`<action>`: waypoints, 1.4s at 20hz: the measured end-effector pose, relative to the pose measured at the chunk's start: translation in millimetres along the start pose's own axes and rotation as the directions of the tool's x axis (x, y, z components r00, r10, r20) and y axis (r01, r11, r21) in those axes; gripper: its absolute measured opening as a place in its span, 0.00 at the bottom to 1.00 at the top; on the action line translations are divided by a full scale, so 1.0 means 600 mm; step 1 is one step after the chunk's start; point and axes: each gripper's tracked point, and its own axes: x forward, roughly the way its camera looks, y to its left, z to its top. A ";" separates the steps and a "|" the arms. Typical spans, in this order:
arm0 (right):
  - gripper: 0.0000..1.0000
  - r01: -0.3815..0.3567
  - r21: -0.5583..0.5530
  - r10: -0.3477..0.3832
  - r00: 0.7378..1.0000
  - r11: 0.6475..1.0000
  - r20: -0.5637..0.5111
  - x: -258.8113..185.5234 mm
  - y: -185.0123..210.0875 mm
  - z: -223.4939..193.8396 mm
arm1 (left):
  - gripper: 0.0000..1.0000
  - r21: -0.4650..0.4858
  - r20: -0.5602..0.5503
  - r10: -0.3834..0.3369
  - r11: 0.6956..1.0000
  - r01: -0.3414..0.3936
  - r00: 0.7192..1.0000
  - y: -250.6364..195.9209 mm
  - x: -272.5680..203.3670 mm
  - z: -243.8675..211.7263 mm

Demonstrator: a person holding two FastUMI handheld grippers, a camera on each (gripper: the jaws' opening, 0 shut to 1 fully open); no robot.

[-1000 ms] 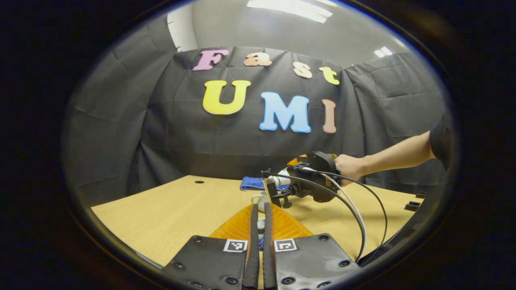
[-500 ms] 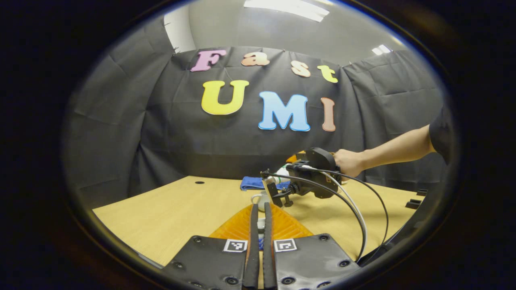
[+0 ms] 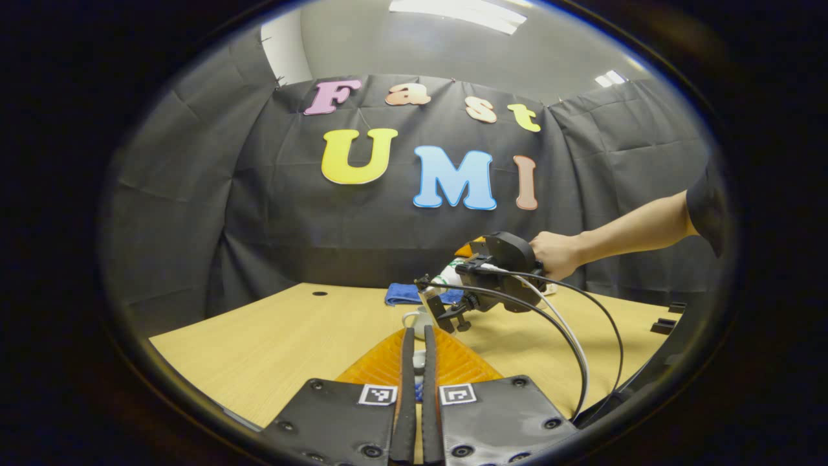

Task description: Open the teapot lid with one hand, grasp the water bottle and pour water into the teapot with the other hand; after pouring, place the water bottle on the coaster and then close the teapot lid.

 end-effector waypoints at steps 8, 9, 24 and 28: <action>0.73 0.003 -0.041 -0.003 1.000 0.999 0.011 0.006 -0.004 0.004 | 0.14 0.003 0.004 0.002 1.000 -0.002 1.000 0.002 -0.006 0.006; 0.73 0.005 -0.045 -0.005 1.000 0.999 0.014 0.008 -0.005 0.006 | 0.14 0.004 0.003 0.002 1.000 -0.002 1.000 0.002 -0.006 0.006; 0.73 0.018 -0.080 -0.015 0.999 0.997 0.042 0.014 -0.007 0.022 | 0.14 0.009 0.000 0.006 1.000 -0.006 1.000 0.007 -0.006 0.005; 0.73 -0.001 -0.038 0.002 0.999 0.999 0.045 0.013 0.002 0.024 | 0.14 0.003 -0.001 0.011 1.000 -0.011 1.000 0.011 -0.003 0.004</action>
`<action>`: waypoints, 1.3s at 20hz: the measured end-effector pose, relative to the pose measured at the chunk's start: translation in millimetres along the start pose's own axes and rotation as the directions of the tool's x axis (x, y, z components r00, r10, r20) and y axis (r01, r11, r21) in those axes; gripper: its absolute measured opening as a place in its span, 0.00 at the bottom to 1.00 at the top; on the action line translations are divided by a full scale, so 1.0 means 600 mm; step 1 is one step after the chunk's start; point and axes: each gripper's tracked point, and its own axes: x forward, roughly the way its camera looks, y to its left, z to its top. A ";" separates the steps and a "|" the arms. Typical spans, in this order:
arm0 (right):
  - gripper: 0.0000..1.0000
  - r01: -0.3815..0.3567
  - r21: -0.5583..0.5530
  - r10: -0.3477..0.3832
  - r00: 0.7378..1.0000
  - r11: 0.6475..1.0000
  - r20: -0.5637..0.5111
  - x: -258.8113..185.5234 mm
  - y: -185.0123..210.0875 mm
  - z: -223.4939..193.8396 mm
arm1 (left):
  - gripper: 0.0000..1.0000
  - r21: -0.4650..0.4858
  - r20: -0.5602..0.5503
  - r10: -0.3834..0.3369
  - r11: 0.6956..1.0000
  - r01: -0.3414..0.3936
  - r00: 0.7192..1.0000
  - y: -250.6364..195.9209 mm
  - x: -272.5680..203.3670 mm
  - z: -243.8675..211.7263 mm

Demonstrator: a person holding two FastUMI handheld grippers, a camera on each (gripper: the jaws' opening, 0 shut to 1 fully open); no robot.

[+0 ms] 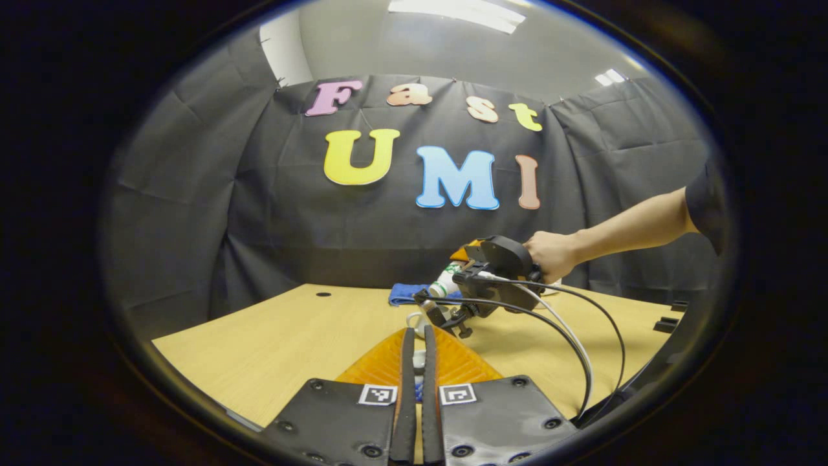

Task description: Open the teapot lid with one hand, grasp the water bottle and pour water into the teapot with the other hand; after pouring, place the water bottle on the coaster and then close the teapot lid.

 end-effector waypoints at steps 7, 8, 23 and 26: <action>0.73 -0.115 0.353 0.120 0.993 0.929 0.006 -0.004 0.050 0.003 | 0.10 -0.022 0.002 0.000 1.000 0.000 1.000 0.002 0.001 -0.003; 0.73 -0.126 0.404 0.134 0.991 0.906 0.009 -0.005 0.056 0.004 | 0.14 -0.026 0.001 0.002 1.000 -0.002 1.000 0.004 0.002 -0.005; 0.74 -0.151 0.982 0.104 0.981 -0.115 0.163 -0.082 0.020 -0.009 | 0.14 -0.030 0.008 -0.039 0.999 0.040 0.999 -0.028 0.099 0.033; 0.73 -0.122 0.944 0.072 0.986 -0.305 0.150 -0.124 0.011 -0.051 | 0.14 0.001 0.037 -0.068 0.998 0.068 0.997 -0.046 0.139 0.063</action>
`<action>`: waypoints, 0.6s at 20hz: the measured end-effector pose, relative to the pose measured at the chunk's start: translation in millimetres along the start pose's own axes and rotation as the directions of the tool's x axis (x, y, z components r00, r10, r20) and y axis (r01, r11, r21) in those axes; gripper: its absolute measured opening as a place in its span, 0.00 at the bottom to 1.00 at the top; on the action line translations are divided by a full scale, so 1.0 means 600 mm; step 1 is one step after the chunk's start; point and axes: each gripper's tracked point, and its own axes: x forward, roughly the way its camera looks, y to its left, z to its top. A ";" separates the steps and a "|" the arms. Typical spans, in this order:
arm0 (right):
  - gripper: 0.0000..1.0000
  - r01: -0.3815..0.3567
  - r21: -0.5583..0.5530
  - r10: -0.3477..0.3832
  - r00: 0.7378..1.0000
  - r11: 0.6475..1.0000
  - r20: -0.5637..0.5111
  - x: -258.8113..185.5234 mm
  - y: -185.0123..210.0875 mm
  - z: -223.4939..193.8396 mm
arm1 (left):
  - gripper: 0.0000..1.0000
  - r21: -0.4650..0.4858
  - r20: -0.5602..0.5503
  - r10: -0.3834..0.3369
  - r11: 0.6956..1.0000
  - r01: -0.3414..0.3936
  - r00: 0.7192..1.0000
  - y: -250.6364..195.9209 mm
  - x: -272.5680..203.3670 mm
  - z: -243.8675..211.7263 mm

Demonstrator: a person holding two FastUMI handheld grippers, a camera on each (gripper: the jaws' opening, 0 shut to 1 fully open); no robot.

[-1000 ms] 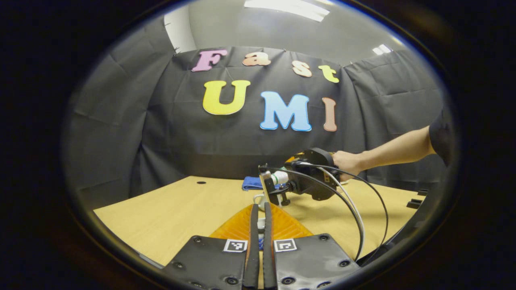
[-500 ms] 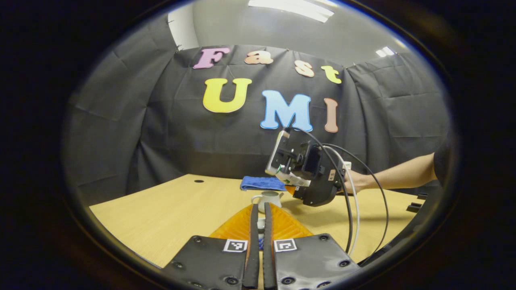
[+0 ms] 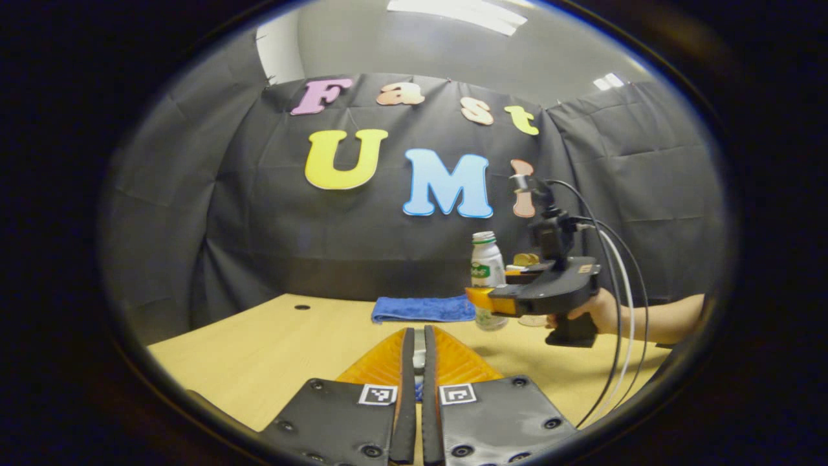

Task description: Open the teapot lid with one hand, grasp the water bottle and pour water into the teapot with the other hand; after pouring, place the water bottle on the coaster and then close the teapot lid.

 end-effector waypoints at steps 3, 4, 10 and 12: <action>0.73 0.020 0.097 -0.021 1.000 0.995 0.012 -0.057 -0.035 -0.002 | 0.14 -0.004 0.006 -0.039 0.999 0.039 0.999 -0.021 0.058 0.014; 0.73 0.023 0.114 -0.025 1.000 0.993 0.014 -0.075 -0.044 -0.004 | 0.14 0.005 -0.002 -0.048 0.999 0.048 0.999 -0.024 0.082 0.015; 0.73 0.043 0.145 -0.046 0.999 0.988 0.014 -0.145 -0.096 -0.027 | 0.14 -0.019 -0.035 -0.081 0.997 0.080 0.996 -0.026 0.226 -0.016; 0.73 0.052 0.150 -0.055 0.998 0.987 0.015 -0.155 -0.111 -0.035 | 0.10 -0.017 -0.062 -0.059 0.998 0.058 0.996 -0.011 0.276 -0.044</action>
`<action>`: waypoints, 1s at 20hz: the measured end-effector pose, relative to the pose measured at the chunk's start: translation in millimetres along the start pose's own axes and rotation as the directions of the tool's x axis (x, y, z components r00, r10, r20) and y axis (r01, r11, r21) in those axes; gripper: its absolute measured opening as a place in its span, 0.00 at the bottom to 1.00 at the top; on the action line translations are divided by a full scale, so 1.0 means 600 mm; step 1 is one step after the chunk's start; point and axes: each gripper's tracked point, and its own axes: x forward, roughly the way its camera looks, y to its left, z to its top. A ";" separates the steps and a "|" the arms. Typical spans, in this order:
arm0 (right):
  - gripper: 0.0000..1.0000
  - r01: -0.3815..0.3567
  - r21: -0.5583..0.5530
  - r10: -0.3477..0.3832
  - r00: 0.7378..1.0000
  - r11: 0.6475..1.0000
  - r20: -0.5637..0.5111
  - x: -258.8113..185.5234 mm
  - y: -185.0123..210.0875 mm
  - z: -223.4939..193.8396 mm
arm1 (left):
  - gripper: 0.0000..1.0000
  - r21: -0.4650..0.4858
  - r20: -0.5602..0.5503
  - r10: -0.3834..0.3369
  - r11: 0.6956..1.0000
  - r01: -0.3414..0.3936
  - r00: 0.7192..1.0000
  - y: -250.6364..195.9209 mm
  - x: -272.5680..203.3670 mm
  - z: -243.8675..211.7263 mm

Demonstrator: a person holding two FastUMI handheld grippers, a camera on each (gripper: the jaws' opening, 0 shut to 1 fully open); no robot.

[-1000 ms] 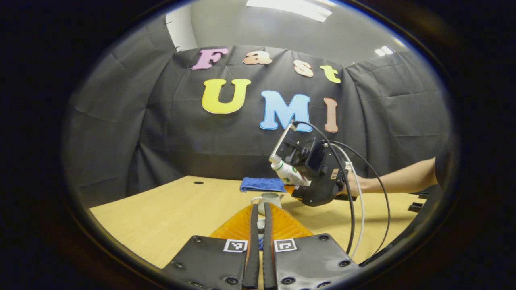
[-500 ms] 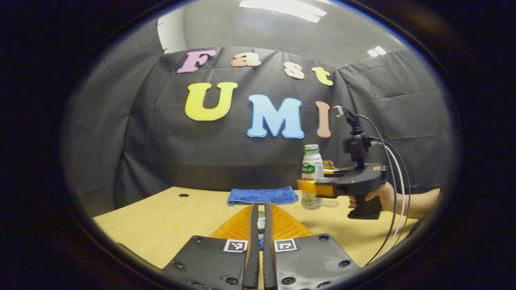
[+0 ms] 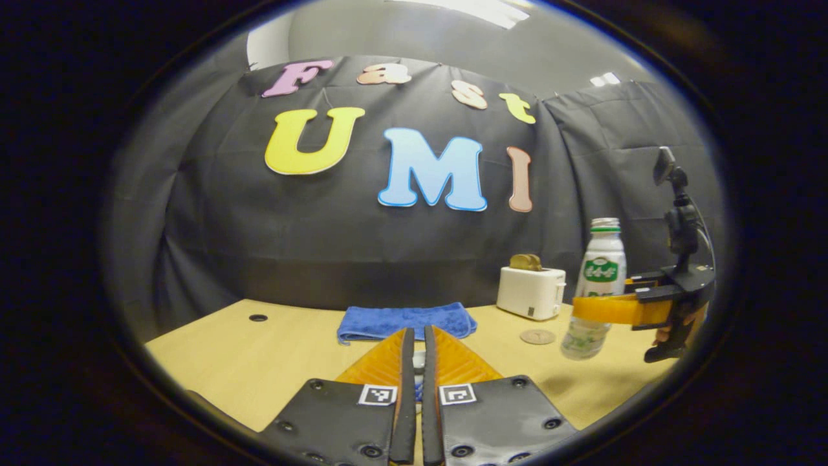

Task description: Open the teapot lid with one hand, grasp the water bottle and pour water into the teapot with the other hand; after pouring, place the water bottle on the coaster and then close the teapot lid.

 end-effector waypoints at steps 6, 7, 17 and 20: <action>0.73 0.018 0.036 -0.017 1.000 0.999 -0.012 -0.015 -0.029 -0.018 | 0.10 0.019 -0.082 0.034 0.999 -0.033 0.996 0.020 0.081 -0.066; 0.73 0.022 0.036 -0.021 1.000 0.999 -0.015 -0.014 -0.034 -0.021 | 0.10 0.020 -0.089 0.037 0.999 -0.035 0.995 0.021 0.087 -0.070; 0.73 0.041 0.037 -0.040 0.999 0.998 -0.025 -0.018 -0.055 -0.033 | 0.10 0.043 -0.151 0.064 0.997 -0.058 0.986 0.037 0.110 -0.118; 0.73 0.041 0.032 -0.040 0.999 0.999 -0.030 -0.015 -0.053 -0.034 | 0.10 0.044 -0.153 0.064 0.997 -0.058 0.986 0.034 0.113 -0.122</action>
